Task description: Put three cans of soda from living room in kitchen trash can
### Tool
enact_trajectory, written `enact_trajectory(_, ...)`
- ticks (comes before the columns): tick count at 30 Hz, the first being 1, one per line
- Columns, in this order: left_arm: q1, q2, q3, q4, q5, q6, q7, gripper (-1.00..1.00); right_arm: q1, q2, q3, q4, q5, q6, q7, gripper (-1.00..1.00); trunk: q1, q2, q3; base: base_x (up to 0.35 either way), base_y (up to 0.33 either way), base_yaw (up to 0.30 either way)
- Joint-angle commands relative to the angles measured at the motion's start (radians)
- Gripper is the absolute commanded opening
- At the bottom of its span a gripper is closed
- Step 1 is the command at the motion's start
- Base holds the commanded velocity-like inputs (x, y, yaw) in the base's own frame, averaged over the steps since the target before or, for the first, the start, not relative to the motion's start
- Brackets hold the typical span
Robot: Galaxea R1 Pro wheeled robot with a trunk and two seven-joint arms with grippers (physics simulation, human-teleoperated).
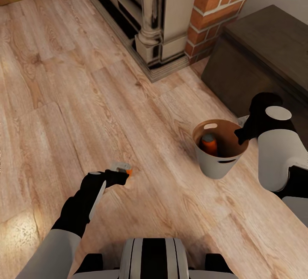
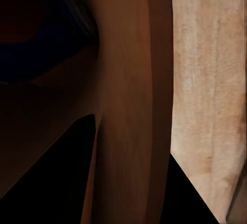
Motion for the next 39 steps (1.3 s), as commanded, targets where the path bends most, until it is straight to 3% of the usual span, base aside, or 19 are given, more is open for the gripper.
enact_trajectory(1,0.000,-0.001,0.000,0.003,-0.003,0.000,0.000,-1.00,0.000,0.000,0.002,0.000,-0.004,0.000,0.001,-1.00,0.000,0.000,0.004,0.000,0.000,0.000)
enact_trajectory(13,-0.001,-0.005,-0.001,0.006,-0.006,0.043,0.000,-1.00,0.013,0.004,0.003,0.000,0.007,0.000,0.001,-1.00,-0.046,0.084,0.042,0.000,0.000,0.000)
enact_trajectory(39,-0.001,-0.006,-0.001,0.004,-0.006,0.047,-0.001,-1.00,0.034,0.001,0.003,0.000,0.007,0.000,0.001,-1.00,-0.146,0.266,0.123,0.000,0.000,0.000)
